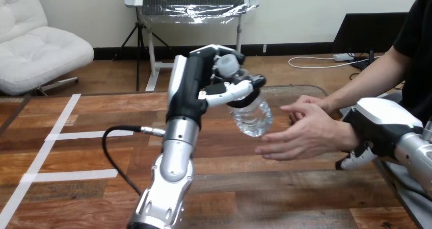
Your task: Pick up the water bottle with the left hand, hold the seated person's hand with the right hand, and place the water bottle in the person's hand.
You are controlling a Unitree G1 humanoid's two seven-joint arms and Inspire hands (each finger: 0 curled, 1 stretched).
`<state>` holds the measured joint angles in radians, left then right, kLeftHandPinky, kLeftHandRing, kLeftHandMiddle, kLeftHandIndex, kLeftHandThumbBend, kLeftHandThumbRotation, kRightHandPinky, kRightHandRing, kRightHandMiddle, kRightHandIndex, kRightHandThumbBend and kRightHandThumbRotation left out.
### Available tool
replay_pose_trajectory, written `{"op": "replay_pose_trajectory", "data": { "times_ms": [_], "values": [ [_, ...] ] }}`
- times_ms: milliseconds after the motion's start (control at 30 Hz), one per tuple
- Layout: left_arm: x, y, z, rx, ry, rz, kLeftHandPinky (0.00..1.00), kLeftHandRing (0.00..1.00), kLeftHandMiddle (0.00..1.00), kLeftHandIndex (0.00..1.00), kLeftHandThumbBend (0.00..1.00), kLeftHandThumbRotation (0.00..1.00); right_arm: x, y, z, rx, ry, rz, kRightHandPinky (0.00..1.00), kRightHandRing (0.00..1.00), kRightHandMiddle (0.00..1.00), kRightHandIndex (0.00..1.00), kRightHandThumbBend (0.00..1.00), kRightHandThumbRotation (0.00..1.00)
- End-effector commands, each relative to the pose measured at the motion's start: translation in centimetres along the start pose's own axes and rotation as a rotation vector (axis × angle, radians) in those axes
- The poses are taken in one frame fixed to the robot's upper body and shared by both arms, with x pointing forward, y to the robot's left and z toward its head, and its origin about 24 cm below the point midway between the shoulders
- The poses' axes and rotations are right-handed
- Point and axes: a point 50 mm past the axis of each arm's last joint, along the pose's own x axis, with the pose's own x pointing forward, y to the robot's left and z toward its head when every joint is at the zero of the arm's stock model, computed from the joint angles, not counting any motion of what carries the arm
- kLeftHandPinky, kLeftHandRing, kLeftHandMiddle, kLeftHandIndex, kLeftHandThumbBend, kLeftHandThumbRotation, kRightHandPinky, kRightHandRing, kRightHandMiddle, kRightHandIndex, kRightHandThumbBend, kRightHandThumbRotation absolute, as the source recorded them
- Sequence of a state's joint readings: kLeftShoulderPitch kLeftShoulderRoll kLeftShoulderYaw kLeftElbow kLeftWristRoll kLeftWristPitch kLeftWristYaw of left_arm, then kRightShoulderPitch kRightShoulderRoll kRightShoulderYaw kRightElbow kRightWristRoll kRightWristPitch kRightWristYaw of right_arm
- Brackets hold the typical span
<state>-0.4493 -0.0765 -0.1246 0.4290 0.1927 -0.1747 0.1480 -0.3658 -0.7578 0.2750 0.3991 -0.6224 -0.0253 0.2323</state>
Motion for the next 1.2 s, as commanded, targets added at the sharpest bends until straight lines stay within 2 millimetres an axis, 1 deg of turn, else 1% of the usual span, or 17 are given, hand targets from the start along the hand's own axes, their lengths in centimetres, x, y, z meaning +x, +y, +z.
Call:
{"op": "replay_pose_trajectory", "data": {
  "times_ms": [0, 733, 1167],
  "values": [
    [1.9, -0.5, 4.6, -0.001, -0.177, -0.01, 0.4, 0.41, 0.44, 0.48, 0.67, 0.0, -1.1, -2.9, -1.8, -0.029, 0.061, -0.074, 0.16, 0.23, 0.31, 0.33, 0.71, 0.0],
    [1.8, -3.0, 5.4, -0.032, -0.194, -0.085, 0.37, 0.4, 0.43, 0.47, 0.66, 0.0, -1.9, -4.1, -0.3, -0.048, -0.006, -0.111, 0.16, 0.22, 0.29, 0.32, 0.73, 0.0],
    [1.5, -4.1, 5.6, -0.097, -0.183, -0.125, 0.36, 0.4, 0.43, 0.47, 0.65, 0.0, -2.3, -4.8, 0.5, -0.064, -0.044, -0.143, 0.14, 0.2, 0.27, 0.3, 0.74, 0.0]
  ]
}}
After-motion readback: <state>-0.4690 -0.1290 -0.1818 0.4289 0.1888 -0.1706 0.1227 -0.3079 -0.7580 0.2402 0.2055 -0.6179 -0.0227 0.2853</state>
